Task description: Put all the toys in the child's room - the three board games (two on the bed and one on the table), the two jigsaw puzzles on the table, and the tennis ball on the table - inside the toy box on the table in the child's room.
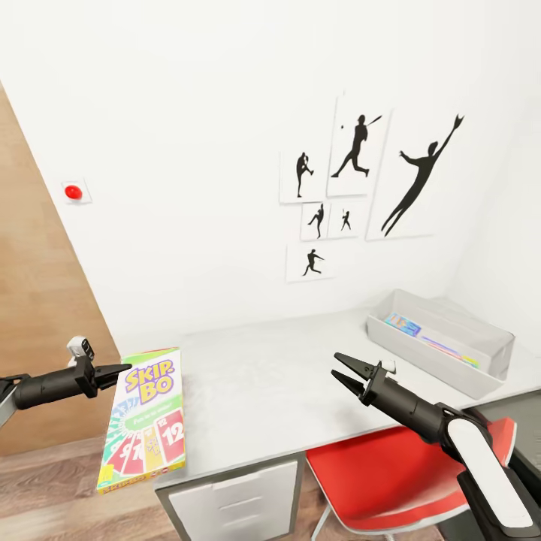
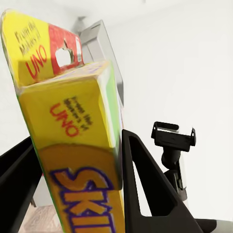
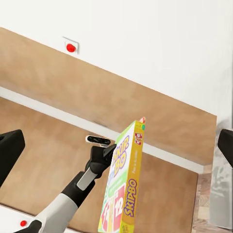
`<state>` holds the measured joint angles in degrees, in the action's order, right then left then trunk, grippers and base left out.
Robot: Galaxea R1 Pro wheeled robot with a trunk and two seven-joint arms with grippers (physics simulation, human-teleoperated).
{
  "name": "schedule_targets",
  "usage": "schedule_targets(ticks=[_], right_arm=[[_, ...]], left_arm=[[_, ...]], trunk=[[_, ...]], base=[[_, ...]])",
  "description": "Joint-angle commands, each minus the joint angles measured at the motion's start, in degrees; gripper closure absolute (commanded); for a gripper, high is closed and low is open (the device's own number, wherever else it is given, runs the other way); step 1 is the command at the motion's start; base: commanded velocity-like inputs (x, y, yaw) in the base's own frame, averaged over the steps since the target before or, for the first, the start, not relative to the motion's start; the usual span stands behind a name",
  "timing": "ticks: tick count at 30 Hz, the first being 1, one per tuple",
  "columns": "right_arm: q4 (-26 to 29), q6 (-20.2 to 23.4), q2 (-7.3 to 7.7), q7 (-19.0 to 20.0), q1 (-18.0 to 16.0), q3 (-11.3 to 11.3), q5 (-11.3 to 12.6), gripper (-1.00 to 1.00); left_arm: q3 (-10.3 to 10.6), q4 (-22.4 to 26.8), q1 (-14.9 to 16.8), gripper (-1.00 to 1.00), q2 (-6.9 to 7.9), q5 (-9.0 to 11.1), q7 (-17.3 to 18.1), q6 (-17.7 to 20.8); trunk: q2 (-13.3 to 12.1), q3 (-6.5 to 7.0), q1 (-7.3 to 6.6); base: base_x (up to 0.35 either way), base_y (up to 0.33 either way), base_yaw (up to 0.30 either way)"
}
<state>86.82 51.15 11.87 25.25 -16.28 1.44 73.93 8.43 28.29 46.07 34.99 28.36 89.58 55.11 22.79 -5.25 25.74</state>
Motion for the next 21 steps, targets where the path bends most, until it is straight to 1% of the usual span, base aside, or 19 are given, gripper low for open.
schedule_targets(ticks=[1, 21], right_arm=[[-0.04, 0.26, -0.01, 0.24, -0.07, 0.05, -0.14, -1.0], [-0.16, 0.23, -0.05, 0.24, -0.07, 0.03, -0.19, -1.0]], left_arm=[[0.32, -0.03, 0.07, 1.0, 0.06, 0.11, 0.42, 0.61], [0.35, 0.01, 0.07, 1.0, -0.01, 0.11, 0.42, 0.61]], trunk=[[0.13, -0.1, 0.04], [0.13, 0.61, 0.04]], base=[[0.0, 0.0, -0.21], [0.0, 0.0, -0.252]])
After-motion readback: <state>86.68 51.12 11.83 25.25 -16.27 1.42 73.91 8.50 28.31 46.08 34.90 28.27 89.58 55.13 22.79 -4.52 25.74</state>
